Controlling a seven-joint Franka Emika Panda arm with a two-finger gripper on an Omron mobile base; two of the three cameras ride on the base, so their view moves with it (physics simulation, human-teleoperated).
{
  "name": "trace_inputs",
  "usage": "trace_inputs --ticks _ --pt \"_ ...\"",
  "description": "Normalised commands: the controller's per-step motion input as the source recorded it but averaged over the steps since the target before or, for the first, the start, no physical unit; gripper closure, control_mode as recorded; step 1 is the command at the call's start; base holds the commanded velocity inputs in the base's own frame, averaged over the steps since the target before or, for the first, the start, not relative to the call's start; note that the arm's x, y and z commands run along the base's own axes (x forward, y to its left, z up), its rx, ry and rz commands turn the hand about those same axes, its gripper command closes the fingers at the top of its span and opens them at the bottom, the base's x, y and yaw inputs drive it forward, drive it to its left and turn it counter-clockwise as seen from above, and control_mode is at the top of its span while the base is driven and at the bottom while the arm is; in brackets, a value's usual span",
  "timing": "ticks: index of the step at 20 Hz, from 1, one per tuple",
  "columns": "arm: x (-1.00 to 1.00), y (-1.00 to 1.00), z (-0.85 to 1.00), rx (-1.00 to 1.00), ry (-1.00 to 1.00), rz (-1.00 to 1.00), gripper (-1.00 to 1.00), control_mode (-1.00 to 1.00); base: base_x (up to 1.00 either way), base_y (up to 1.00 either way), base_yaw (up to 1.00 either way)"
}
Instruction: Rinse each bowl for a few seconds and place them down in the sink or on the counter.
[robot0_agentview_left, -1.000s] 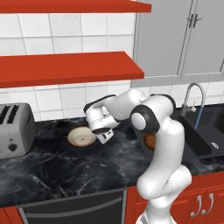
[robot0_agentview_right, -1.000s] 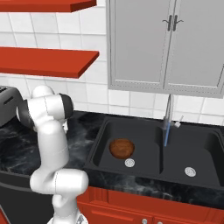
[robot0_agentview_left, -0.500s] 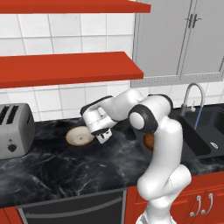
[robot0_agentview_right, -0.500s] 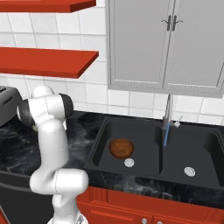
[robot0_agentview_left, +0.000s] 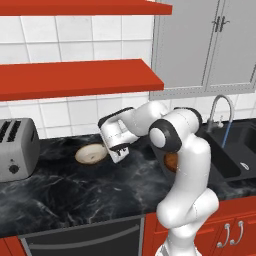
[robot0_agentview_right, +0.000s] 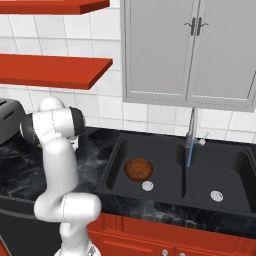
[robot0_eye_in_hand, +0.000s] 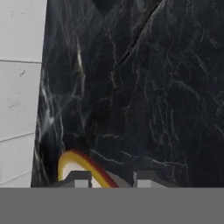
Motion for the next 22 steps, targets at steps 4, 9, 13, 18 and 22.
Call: trace_inputs --ticks 4,9,13,18,22 --pt "-0.24 -0.06 0.00 0.09 -0.05 0.01 1.00 -1.00 0.00 0.00 0.00" --pt "-0.30 -0.07 0.00 0.04 -0.07 0.02 1.00 -1.00 0.00 0.00 0.00" --pt "-0.31 -0.13 0.00 0.01 -0.09 0.01 1.00 -1.00 0.00 0.00 0.00" --pt "-0.18 -0.16 0.13 0.01 -0.10 0.00 1.00 -1.00 0.00 0.00 0.00" --pt "-0.09 -0.21 0.23 0.02 -0.10 -0.03 1.00 -1.00 0.00 0.00 0.00"
